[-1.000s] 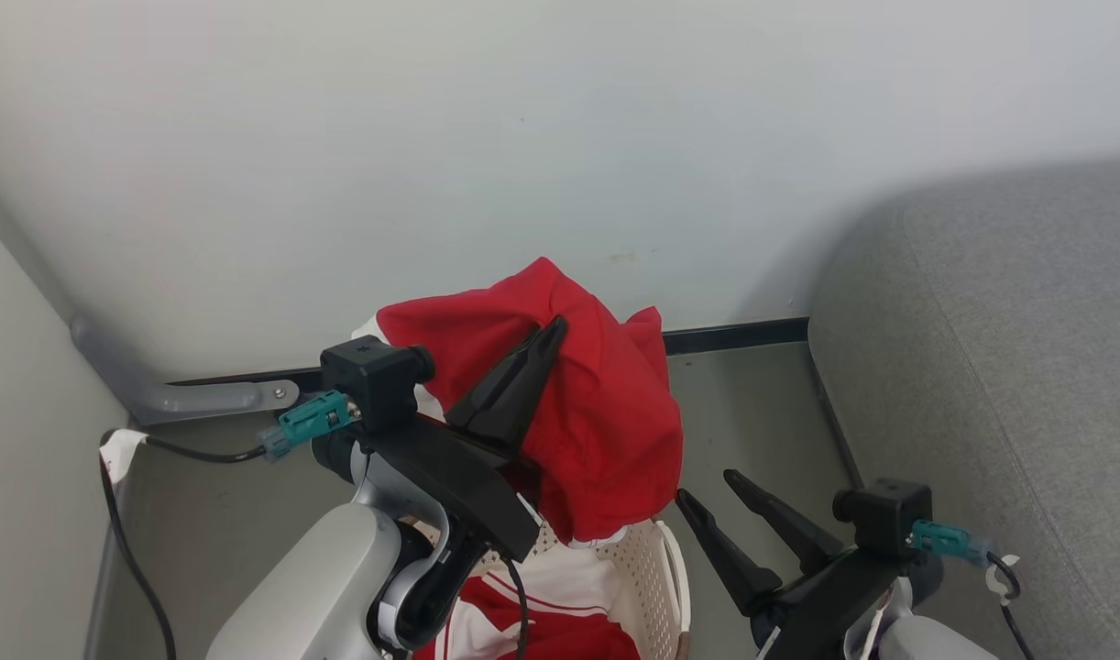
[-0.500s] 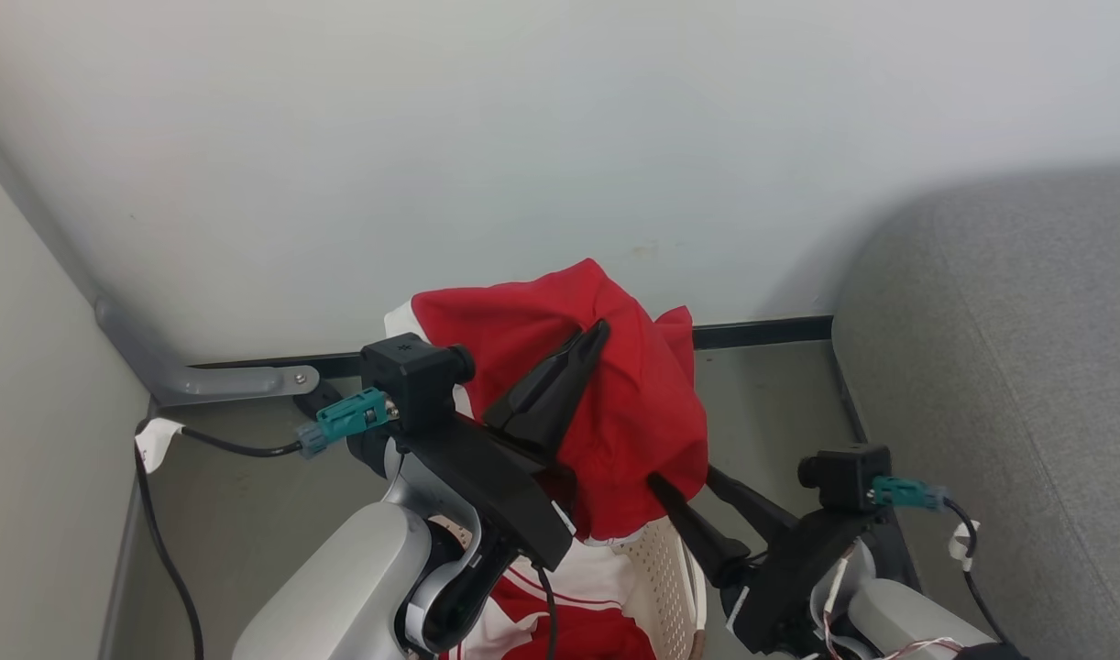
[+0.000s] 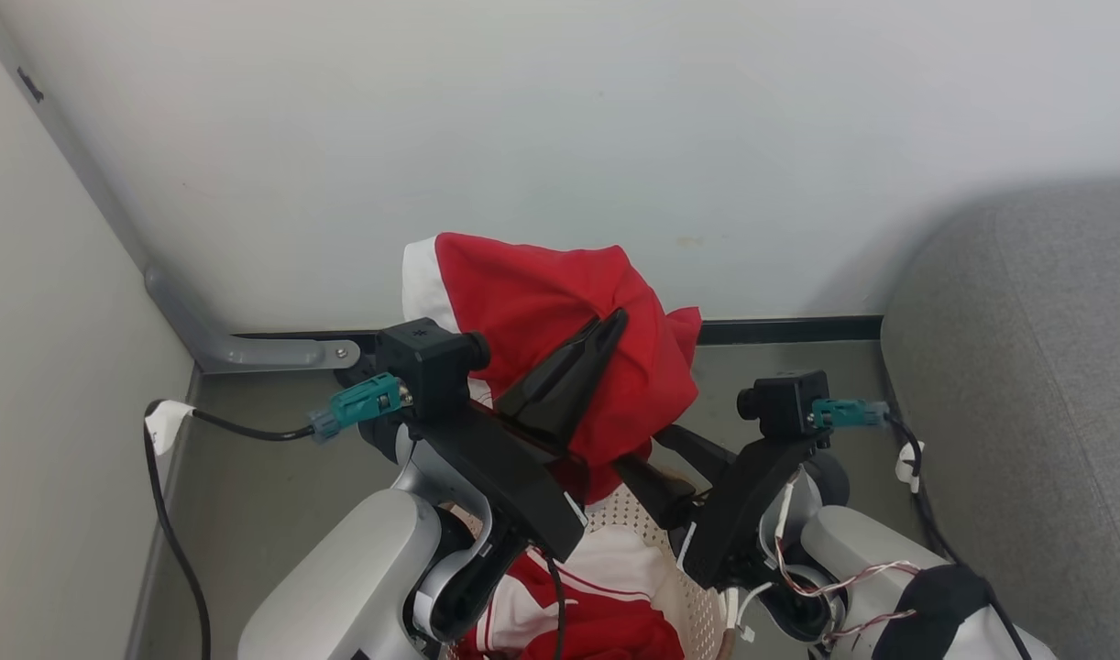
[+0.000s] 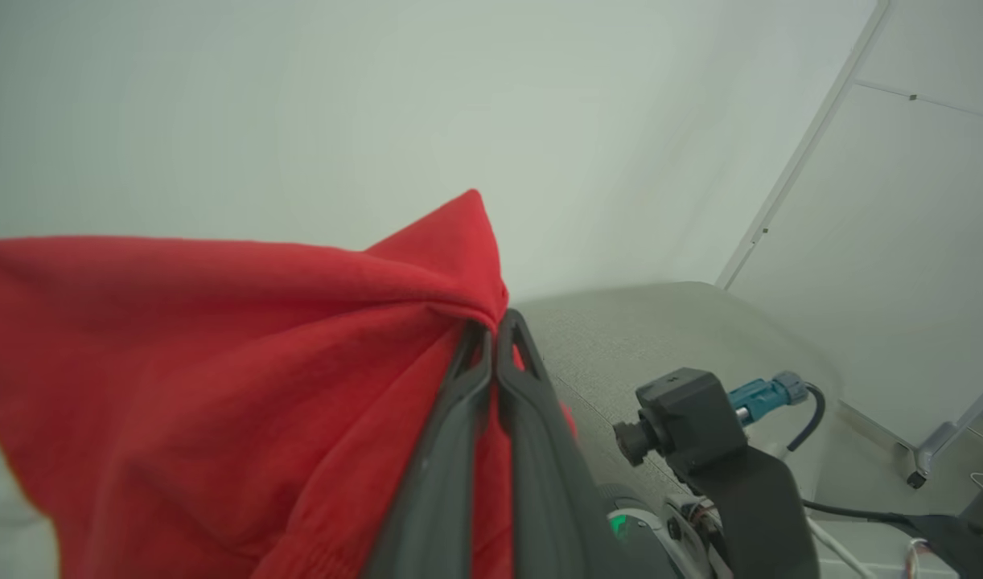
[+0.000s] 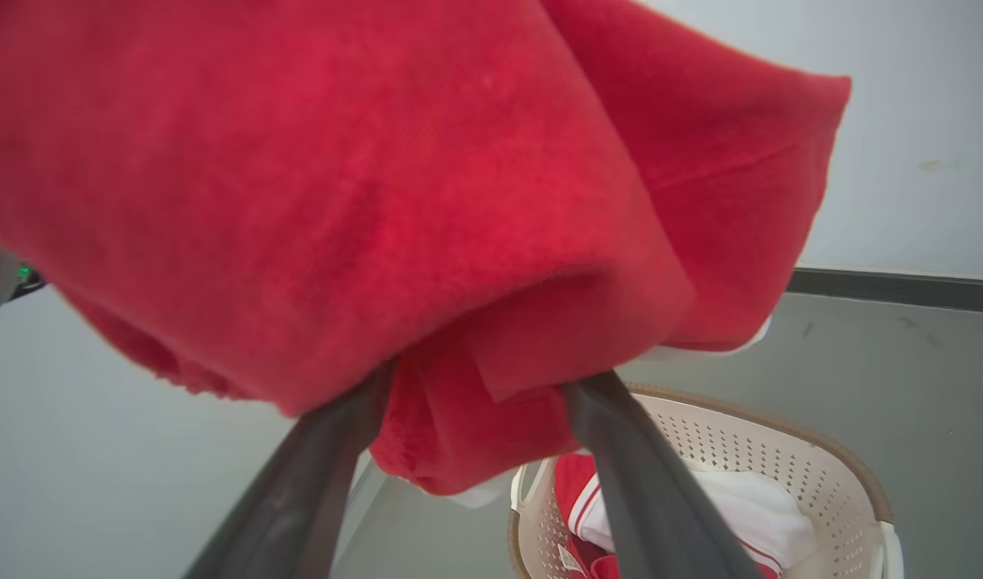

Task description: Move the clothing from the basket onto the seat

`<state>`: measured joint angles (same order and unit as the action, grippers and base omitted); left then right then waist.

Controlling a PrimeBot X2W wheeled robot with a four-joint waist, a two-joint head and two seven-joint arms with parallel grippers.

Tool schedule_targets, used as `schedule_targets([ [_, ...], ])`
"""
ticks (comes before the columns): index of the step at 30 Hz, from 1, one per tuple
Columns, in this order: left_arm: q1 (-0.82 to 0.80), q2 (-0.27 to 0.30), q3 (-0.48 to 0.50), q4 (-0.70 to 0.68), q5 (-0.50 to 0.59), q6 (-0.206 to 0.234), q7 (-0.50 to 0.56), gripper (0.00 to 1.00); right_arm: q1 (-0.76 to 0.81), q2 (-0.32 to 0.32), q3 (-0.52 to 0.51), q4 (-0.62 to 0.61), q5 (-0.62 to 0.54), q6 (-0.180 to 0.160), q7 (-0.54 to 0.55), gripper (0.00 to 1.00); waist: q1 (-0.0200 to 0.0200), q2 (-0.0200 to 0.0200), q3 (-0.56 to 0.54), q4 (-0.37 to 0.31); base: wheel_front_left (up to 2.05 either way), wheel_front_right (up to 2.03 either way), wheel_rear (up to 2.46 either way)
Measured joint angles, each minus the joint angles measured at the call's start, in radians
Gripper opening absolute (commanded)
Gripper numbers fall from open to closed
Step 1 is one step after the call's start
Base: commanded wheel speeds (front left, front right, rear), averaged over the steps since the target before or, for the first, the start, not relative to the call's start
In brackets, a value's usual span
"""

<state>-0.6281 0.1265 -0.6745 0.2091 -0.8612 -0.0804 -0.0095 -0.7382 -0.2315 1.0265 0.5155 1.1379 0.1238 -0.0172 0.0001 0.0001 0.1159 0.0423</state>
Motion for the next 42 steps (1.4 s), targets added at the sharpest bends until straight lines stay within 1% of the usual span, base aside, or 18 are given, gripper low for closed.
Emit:
schedule_targets([
  [2, 0.000, 0.002, 0.002, 0.000, 0.000, 0.000, 0.000, 0.00, -0.022, 0.011, 0.006, 0.021, 0.005, 0.000, -0.001, 1.00, 0.0000, 0.0000, 0.001, 0.004, 0.00, 0.00, 0.00],
  [5, 0.000, 0.003, 0.002, 0.001, 0.000, 0.000, 0.000, 0.00, -0.049, 0.011, 0.020, 0.041, 0.007, 0.000, -0.005, 1.00, 0.0000, 0.0000, 0.001, 0.008, 0.00, 0.00, 0.00],
  [6, 0.000, 0.003, 0.002, 0.001, 0.000, 0.000, 0.000, 0.00, -0.055, 0.011, 0.024, 0.045, 0.007, 0.000, -0.011, 0.67, 0.0000, 0.0000, 0.001, 0.009, 0.00, 0.00, 0.00],
  [7, 0.000, 0.003, 0.002, 0.001, 0.000, 0.000, 0.000, 0.00, -0.059, 0.012, 0.027, 0.049, 0.007, 0.000, -0.015, 0.00, -0.0001, 0.0000, 0.001, 0.010, 0.00, 0.00, 0.00],
  [16, 0.000, 0.013, 0.013, 0.010, 0.000, 0.000, -0.001, 0.00, -0.071, 0.009, 0.076, 0.075, 0.024, 0.000, -0.060, 0.00, 0.0000, -0.0001, 0.000, 0.009, 0.00, 0.00, 0.00],
  [22, 0.008, 0.046, 0.035, 0.024, 0.000, 0.002, -0.011, 0.00, -0.072, 0.008, 0.106, 0.060, 0.034, 0.000, -0.104, 0.00, 0.0000, -0.0001, -0.002, -0.011, 0.00, 0.00, 0.00],
  [29, 0.025, 0.048, 0.036, 0.034, -0.002, 0.002, -0.012, 0.00, -0.071, -0.043, 0.114, 0.032, 0.034, 0.000, -0.188, 0.00, 0.0000, -0.0001, -0.003, -0.031, 0.00, 0.00, 0.00],
  [40, 0.077, 0.073, 0.037, 0.047, -0.005, 0.003, -0.028, 0.00, -0.049, -0.088, 0.116, -0.050, 0.025, 0.000, -0.224, 0.00, -0.0001, -0.0001, -0.014, -0.058, 0.00, 0.00, 0.00],
  [42, 0.093, 0.080, 0.036, 0.049, -0.005, 0.003, -0.028, 0.13, -0.049, -0.092, 0.112, -0.063, 0.019, 0.000, -0.231, 0.00, -0.0001, -0.0002, -0.016, -0.066, 0.00, 0.00, 0.00],
])
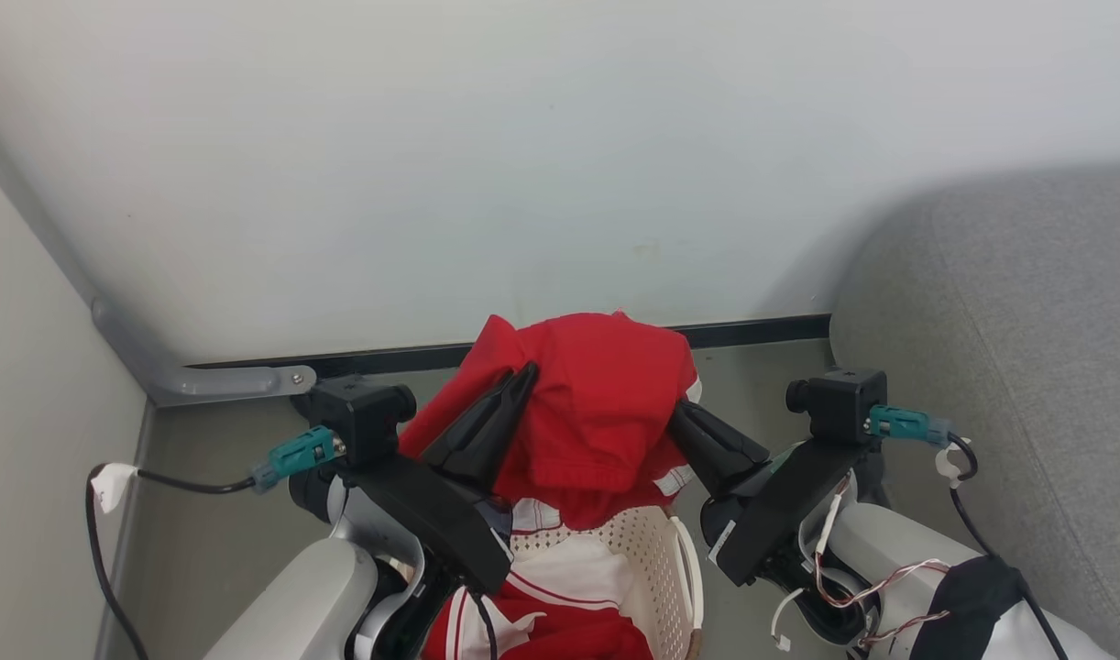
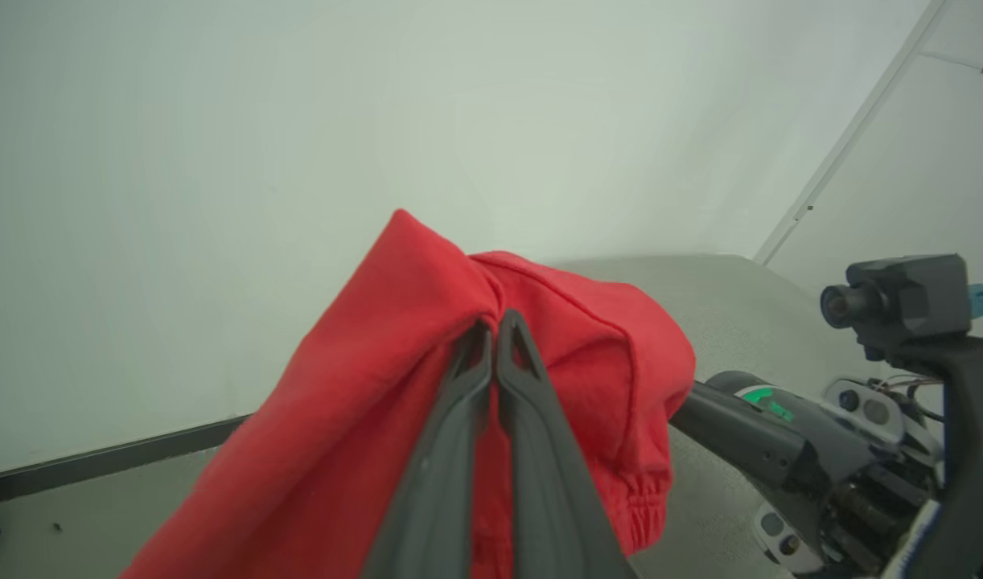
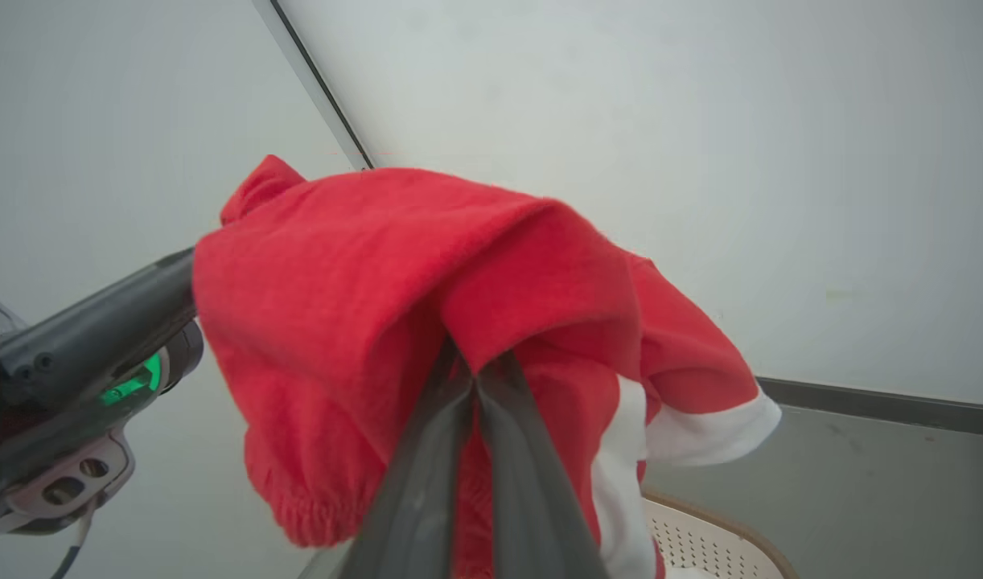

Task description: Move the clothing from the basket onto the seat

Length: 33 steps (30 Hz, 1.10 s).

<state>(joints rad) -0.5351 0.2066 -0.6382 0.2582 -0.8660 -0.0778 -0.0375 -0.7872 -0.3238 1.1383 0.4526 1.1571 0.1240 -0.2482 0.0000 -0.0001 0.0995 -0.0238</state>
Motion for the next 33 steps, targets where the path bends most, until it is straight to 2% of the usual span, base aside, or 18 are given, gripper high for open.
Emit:
schedule_targets([
  [2, 0.007, 0.001, -0.001, 0.000, 0.000, 0.000, 0.000, 0.20, 0.001, -0.004, -0.003, -0.006, -0.004, 0.000, 0.000, 0.00, 0.0000, 0.0001, -0.002, -0.004, 0.00, 0.00, 0.00],
  [3, 0.011, 0.003, -0.002, 0.000, 0.000, 0.000, 0.000, 0.34, 0.002, -0.011, -0.008, -0.011, -0.006, 0.000, 0.000, 0.00, 0.0000, 0.0001, -0.003, -0.008, 0.00, 0.00, 0.00],
  [5, 0.013, 0.004, -0.005, 0.000, 0.000, 0.000, 0.000, 0.92, 0.006, -0.028, -0.021, -0.022, -0.009, 0.000, -0.001, 0.00, 0.0000, 0.0000, -0.006, -0.017, 0.00, 0.00, 0.00],
  [6, 0.013, 0.004, -0.006, -0.001, 0.000, 0.000, -0.001, 0.92, 0.009, -0.035, -0.028, -0.026, -0.013, 0.000, -0.001, 0.00, 0.0000, 0.0001, -0.007, -0.021, 0.00, 0.00, 0.00],
  [7, 0.014, 0.005, -0.006, -0.002, 0.000, 0.000, -0.001, 1.00, 0.013, -0.042, -0.034, -0.029, -0.015, 0.000, -0.001, 0.00, -0.0001, 0.0000, -0.008, -0.025, 0.00, 0.00, 0.00],
  [22, 0.047, 0.020, -0.039, -0.049, 0.013, -0.002, -0.010, 1.00, 0.063, -0.095, -0.166, -0.102, -0.062, 0.000, -0.001, 0.00, -0.0001, 0.0000, -0.022, -0.085, 0.00, 0.00, 0.00],
  [33, 0.048, 0.065, -0.065, -0.140, 0.074, -0.003, -0.019, 1.00, 0.134, -0.143, -0.261, -0.187, -0.105, -0.002, -0.001, 0.00, -0.0001, 0.0000, -0.019, -0.151, 0.00, 0.00, 0.00],
])
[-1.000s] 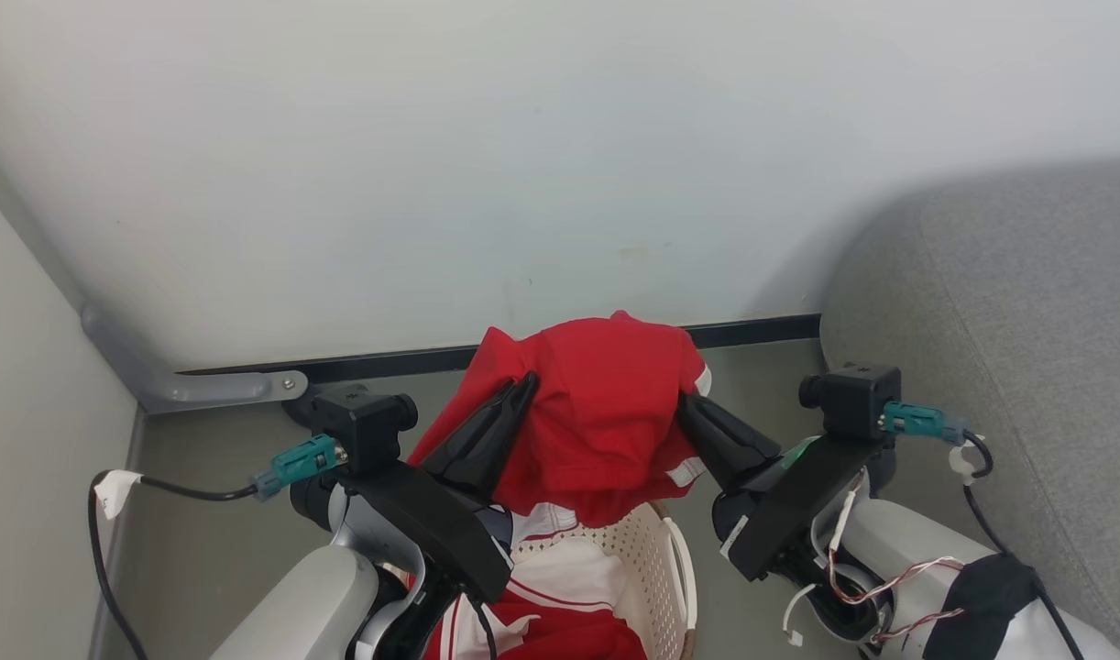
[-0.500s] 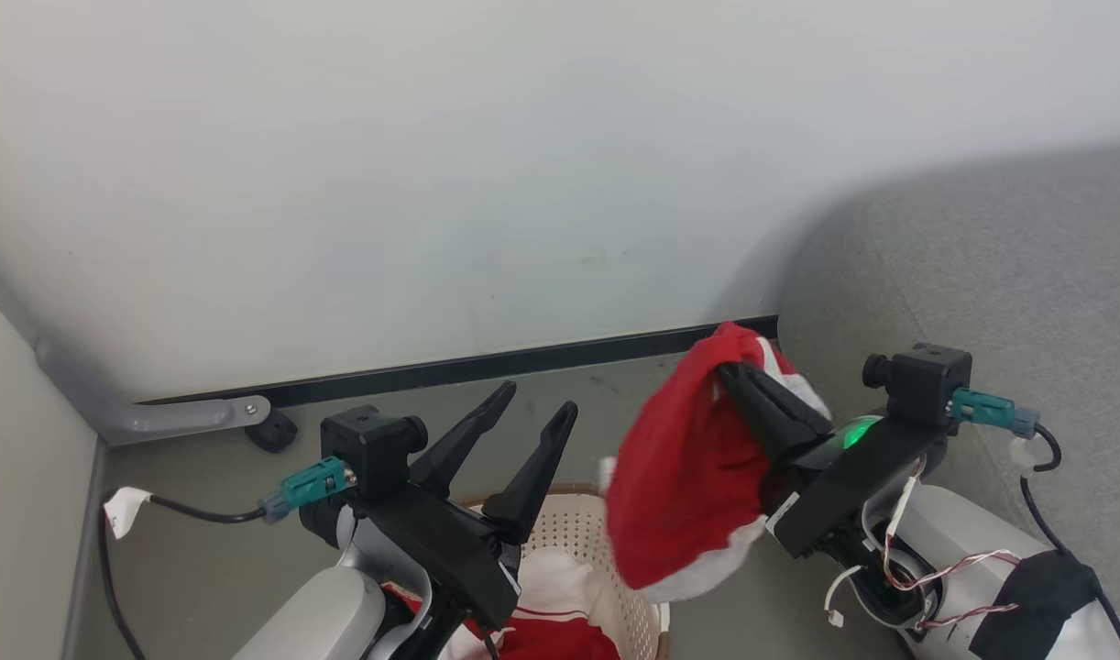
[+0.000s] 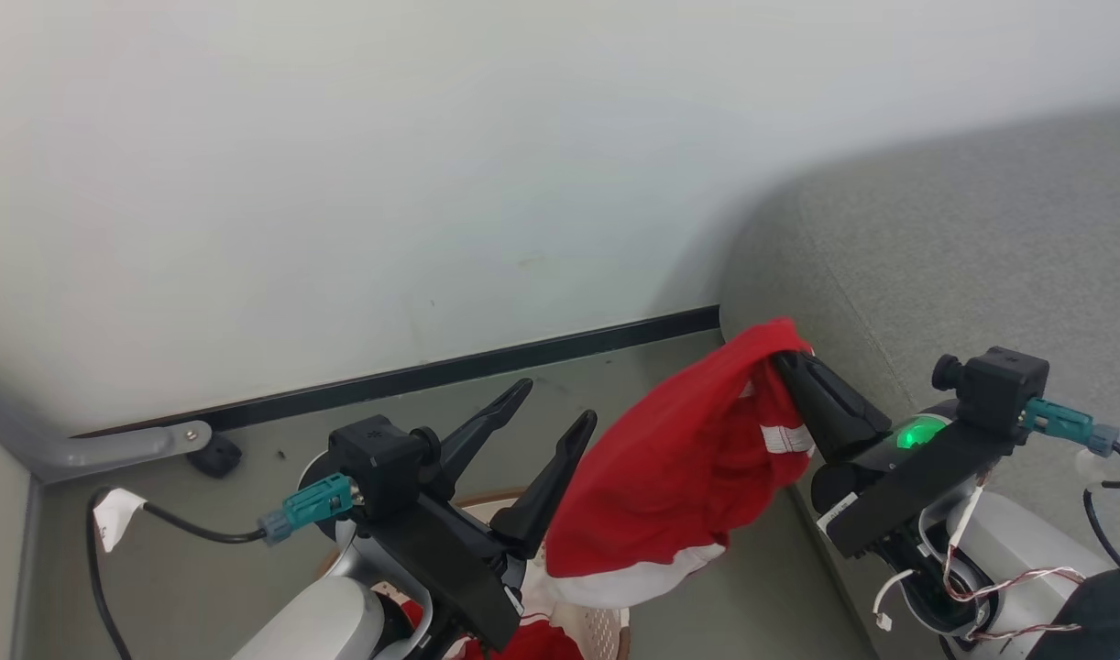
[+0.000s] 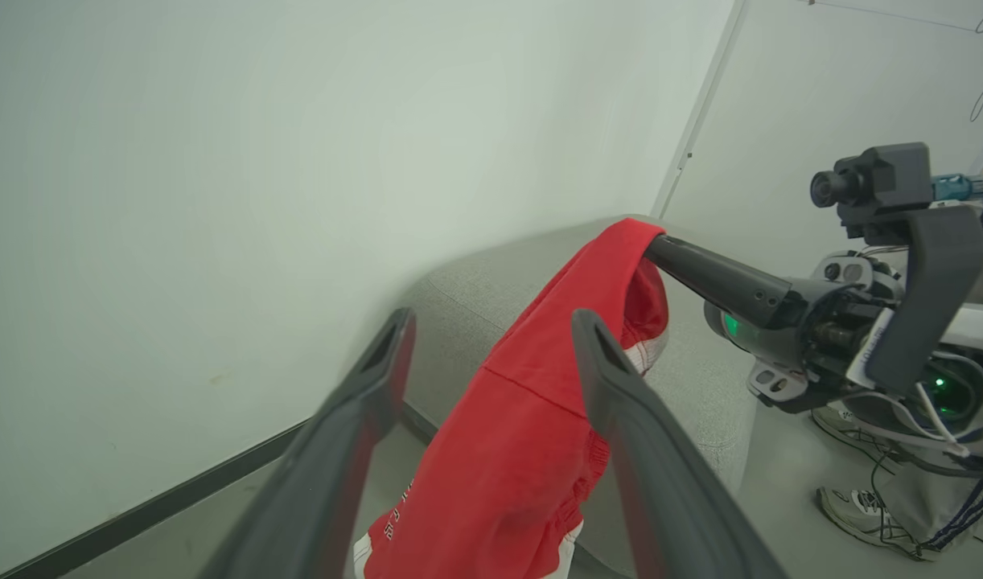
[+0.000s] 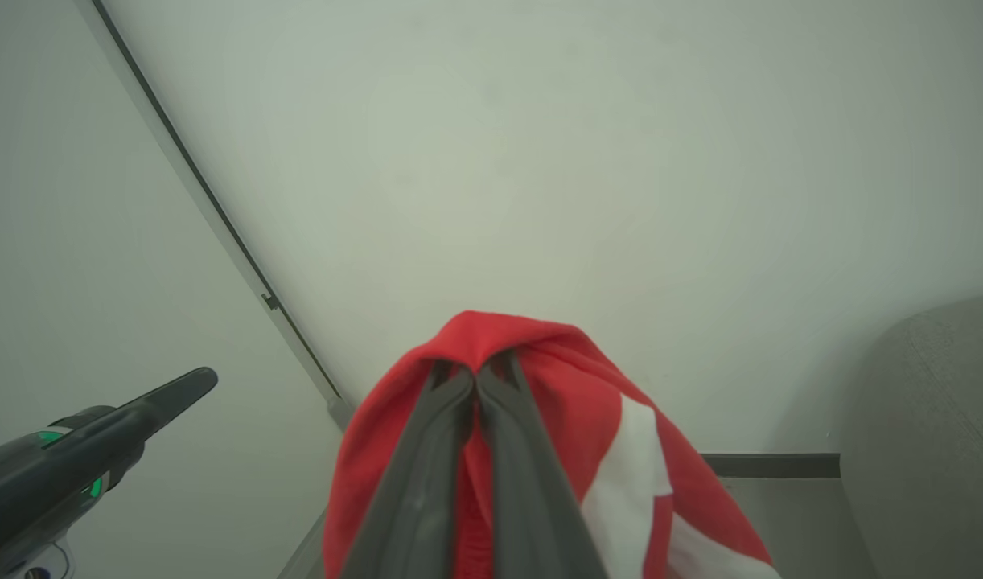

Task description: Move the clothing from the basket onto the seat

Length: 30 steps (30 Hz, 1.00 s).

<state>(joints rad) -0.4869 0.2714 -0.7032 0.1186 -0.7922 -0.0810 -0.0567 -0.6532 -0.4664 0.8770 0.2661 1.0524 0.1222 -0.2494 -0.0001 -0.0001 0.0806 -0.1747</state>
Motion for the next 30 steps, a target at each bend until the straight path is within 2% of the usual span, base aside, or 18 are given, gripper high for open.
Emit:
schedule_targets([
  [19, -0.029, 0.035, -0.028, -0.079, 0.104, 0.000, -0.008, 1.00, 0.119, -0.035, -0.146, -0.132, -0.084, -0.034, 0.000, 0.00, 0.0001, 0.0001, 0.043, -0.149, 0.00, 0.00, 0.00],
  [30, -0.047, 0.043, -0.053, -0.091, 0.127, -0.008, -0.008, 1.00, 0.175, -0.042, -0.228, -0.192, -0.121, -0.043, 0.000, 0.00, 0.0001, 0.0001, 0.078, -0.201, 0.00, 0.00, 0.00],
])
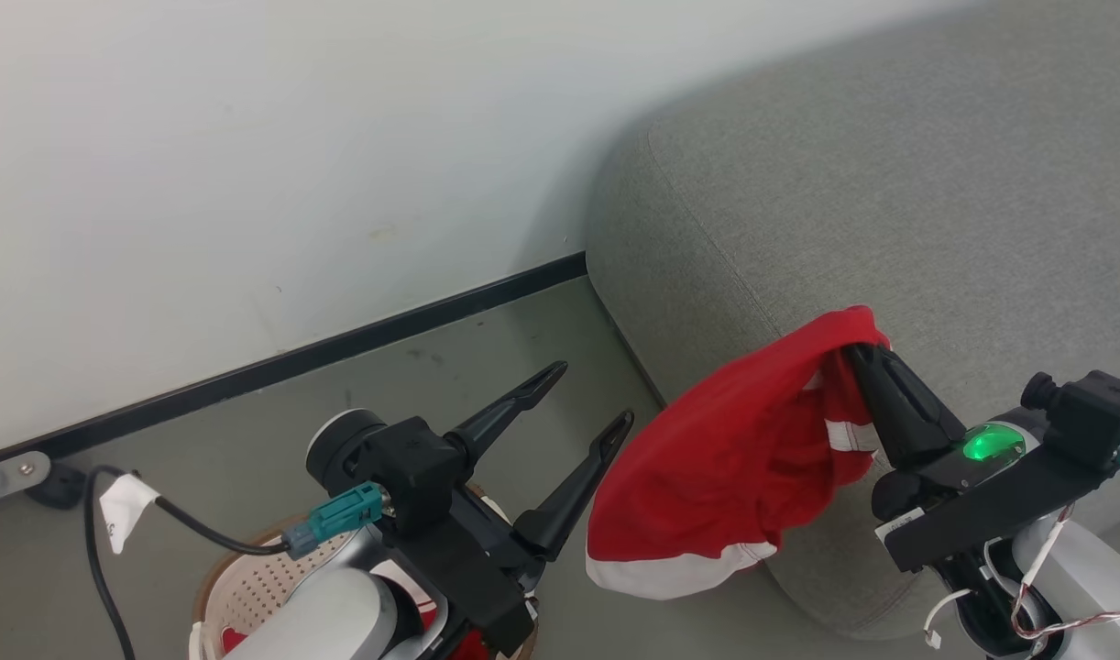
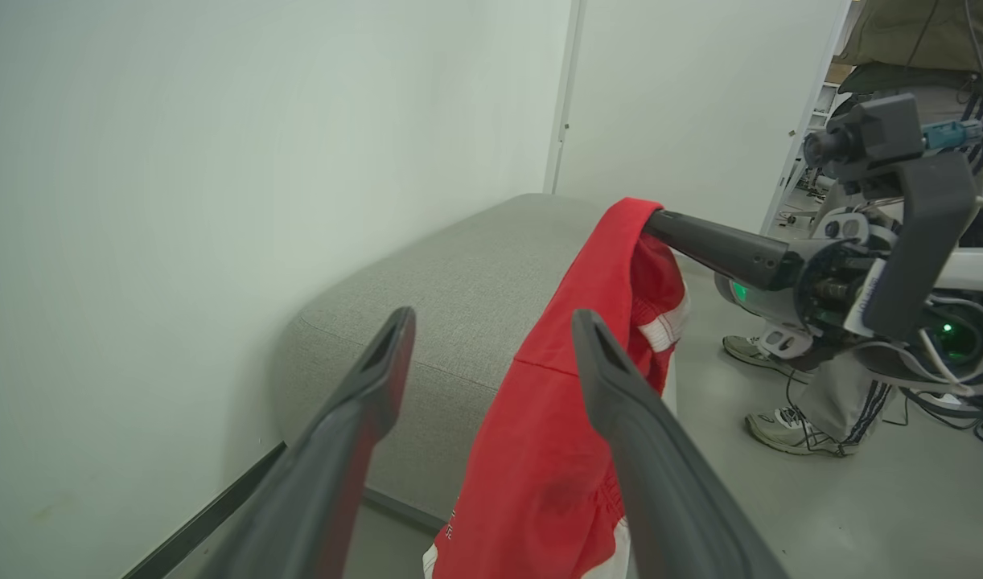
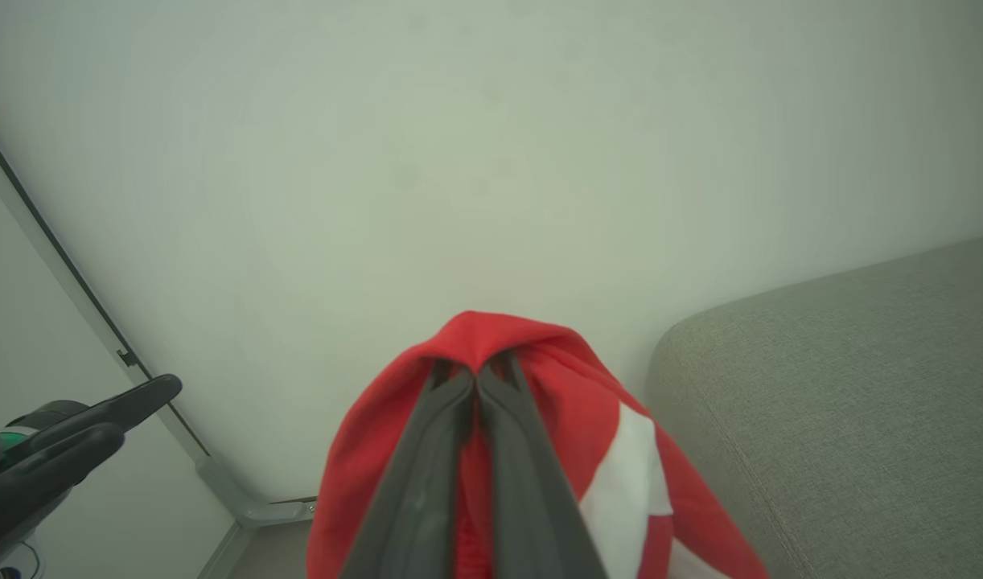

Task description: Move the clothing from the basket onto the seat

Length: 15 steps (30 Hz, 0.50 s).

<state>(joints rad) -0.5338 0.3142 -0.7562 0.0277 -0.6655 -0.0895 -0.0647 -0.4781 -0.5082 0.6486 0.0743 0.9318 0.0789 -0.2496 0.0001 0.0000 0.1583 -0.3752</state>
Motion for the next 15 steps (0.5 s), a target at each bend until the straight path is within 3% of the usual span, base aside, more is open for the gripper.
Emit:
schedule_targets([
  [15, -0.030, -0.008, -0.021, 0.002, 0.007, -0.009, -0.006, 1.00, -0.008, -0.014, -0.102, -0.049, -0.054, 0.002, -0.002, 0.00, 0.0000, 0.0001, 0.024, 0.007, 0.00, 0.00, 0.00],
])
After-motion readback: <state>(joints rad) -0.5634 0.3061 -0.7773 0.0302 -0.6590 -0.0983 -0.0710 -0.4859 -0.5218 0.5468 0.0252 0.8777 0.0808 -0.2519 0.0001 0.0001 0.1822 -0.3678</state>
